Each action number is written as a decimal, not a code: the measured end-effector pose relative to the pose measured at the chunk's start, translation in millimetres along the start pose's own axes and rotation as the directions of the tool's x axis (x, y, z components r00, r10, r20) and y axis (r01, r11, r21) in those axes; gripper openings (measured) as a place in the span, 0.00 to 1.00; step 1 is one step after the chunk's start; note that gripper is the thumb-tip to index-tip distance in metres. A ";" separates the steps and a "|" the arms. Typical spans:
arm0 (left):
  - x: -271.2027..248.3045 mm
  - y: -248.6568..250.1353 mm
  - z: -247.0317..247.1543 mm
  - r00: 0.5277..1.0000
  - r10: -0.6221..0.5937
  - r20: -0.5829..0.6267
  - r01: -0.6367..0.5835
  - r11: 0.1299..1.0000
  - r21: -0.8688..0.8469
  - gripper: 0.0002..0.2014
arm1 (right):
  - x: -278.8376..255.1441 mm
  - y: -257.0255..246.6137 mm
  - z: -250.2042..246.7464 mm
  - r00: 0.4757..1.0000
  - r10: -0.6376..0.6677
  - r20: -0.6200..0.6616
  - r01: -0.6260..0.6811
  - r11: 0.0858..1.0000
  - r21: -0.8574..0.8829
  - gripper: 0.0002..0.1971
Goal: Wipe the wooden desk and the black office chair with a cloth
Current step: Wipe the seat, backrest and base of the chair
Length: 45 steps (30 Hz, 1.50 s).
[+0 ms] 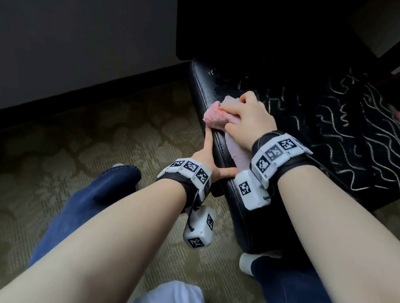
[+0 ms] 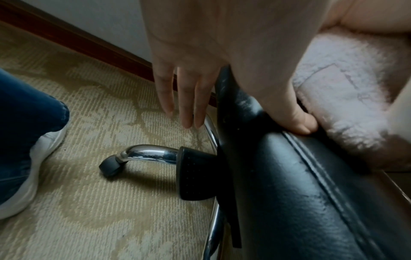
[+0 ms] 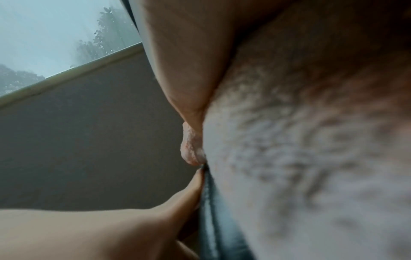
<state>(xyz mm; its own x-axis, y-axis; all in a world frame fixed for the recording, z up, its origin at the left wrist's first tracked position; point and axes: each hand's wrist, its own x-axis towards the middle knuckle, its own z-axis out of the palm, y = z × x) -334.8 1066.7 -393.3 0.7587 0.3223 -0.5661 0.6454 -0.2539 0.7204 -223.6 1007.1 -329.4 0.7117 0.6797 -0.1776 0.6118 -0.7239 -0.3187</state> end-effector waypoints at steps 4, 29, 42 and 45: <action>-0.8 -1.8 2.2 1.000 -0.005 -0.019 0.004 0.999 -0.043 0.66 | -5.2 35.2 -11.5 0.974 0.208 -0.093 -0.199 0.976 0.093 0.19; -3.2 12.6 -17.3 1.000 0.011 -0.024 -0.007 0.987 0.158 0.67 | -23.4 32.5 -9.0 0.995 0.103 0.014 -0.104 0.991 0.084 0.20; 7.8 28.0 -35.5 0.925 0.254 -0.281 -0.071 0.844 0.531 0.32 | -6.0 52.1 -15.3 0.900 0.407 -0.158 -0.366 0.900 0.236 0.18; 17.9 33.2 -45.5 0.906 0.241 -0.347 -0.074 0.899 0.432 0.29 | -2.9 55.5 -15.4 0.892 0.418 -0.173 -0.364 0.890 0.273 0.17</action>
<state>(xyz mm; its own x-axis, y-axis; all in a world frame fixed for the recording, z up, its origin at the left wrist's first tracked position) -303.8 1105.5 -361.3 0.8127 0.5472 -0.2000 0.5620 -0.6459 0.5166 -186.4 963.1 -332.3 0.9502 0.2831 -0.1305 0.1912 -0.8598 -0.4734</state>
